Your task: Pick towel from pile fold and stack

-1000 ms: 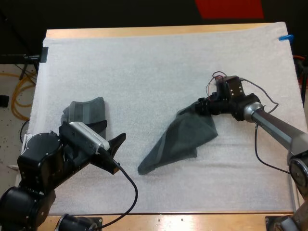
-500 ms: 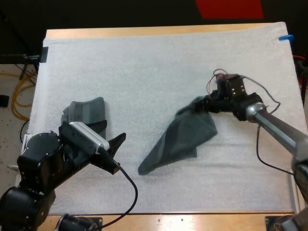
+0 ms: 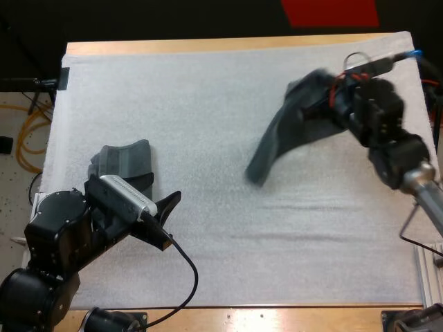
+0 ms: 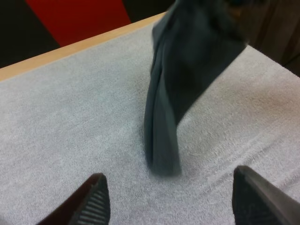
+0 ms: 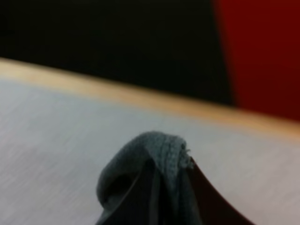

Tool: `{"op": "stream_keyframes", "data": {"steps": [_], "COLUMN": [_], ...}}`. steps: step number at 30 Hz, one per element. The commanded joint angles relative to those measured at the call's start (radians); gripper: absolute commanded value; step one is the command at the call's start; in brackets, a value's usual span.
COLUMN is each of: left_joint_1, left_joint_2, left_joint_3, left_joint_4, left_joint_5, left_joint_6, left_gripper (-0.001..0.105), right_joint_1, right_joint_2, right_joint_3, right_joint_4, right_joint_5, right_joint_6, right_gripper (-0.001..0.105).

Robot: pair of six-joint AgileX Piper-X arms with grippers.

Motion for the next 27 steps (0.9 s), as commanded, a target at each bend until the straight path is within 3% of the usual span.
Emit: {"op": "stream_keyframes", "data": {"steps": [1, 4, 9, 13, 19, 27], "left_joint_1": [-0.003, -0.003, -0.003, -0.003, -0.003, -0.003], "left_joint_2": [-0.001, -0.001, -0.001, -0.001, -0.001, -0.001], "left_joint_3": [-0.007, -0.007, -0.007, -0.007, -0.007, -0.007], "left_joint_4": [-0.002, -0.002, -0.002, -0.002, -0.002, -0.002], "left_joint_5": [0.007, 0.007, 0.007, 0.007, 0.007, 0.007], "left_joint_6": [-0.005, -0.005, -0.005, -0.005, -0.005, -0.005], "left_gripper": [0.056, 0.056, 0.056, 0.056, 0.056, 0.056], "right_joint_1": [-0.002, 0.001, 0.028, 0.084, 0.251, 0.529], "right_joint_2": [-0.041, -0.107, -0.157, -0.123, -0.032, 0.086], "right_joint_3": [-0.019, -0.034, -0.034, -0.003, 0.076, 0.091], "right_joint_4": [-0.014, -0.014, 0.067, 0.151, 0.188, 0.15], "right_joint_5": [0.038, 0.03, -0.21, -0.234, -0.279, -0.364], "right_joint_6": [-0.065, -0.096, -0.117, -0.117, -0.043, -0.039], "right_gripper": [0.0, 0.0, 0.0, 0.0, 0.0, 0.0]}}
